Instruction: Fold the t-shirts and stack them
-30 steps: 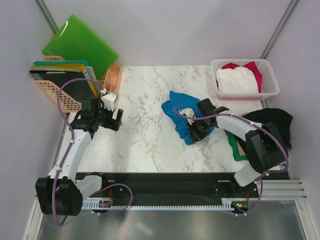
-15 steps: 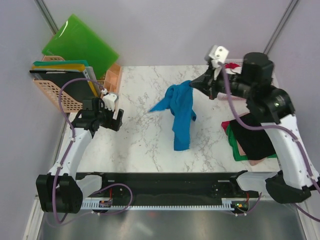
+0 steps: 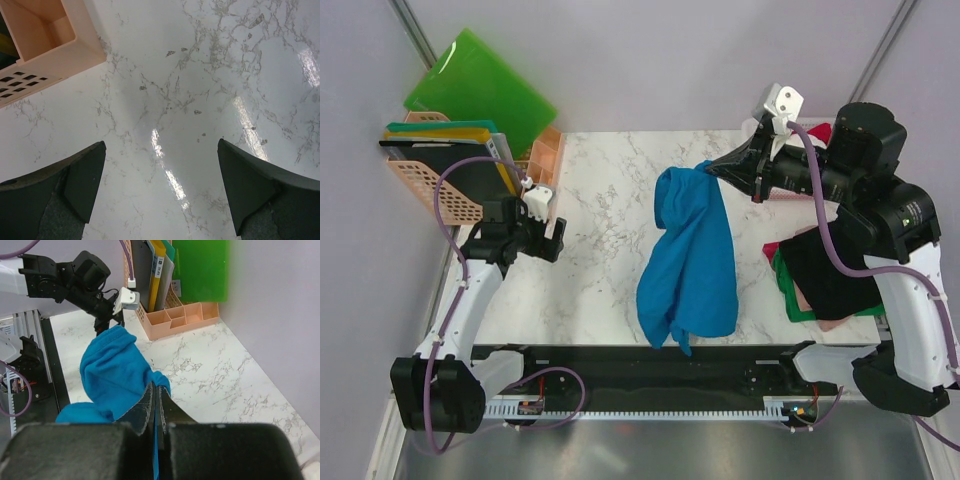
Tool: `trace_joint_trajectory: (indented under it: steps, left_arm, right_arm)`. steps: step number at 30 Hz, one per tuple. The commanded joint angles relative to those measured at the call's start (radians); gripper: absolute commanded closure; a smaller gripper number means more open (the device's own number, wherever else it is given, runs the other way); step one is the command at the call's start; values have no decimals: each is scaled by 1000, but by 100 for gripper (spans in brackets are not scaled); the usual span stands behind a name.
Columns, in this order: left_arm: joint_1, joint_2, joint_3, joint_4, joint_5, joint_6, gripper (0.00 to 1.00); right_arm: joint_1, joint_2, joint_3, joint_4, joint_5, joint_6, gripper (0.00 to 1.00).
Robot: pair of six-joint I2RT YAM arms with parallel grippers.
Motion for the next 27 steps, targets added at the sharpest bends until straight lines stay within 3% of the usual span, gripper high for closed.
trace_joint_trajectory:
  steps: [1,6,11,17,25,26,27]
  left_arm:
    - [-4,-15,30,2,4,4,0]
    - [-5,-17,24,3,7,2,0]
    - [-4,-14,20,6,10,2,0]
    - [-5,-9,14,8,15,2,0]
    - [-5,-8,6,9,12,5,0]
    - [-4,-8,4,11,12,4,0]
    - [-5,-8,4,11,16,7,0]
  right_arm:
    - [2,-8,64,27,17,11,100]
    - [3,16,57,33,31,0,100]
    - [5,59,-69,111,71,-31,100]
    - [3,235,-91,243,131,-69,100]
    - [3,495,21,426,286,-34,100]
    - [5,496,12,471,330,-25,96]
    - [3,493,-6,482,348,-23,84]
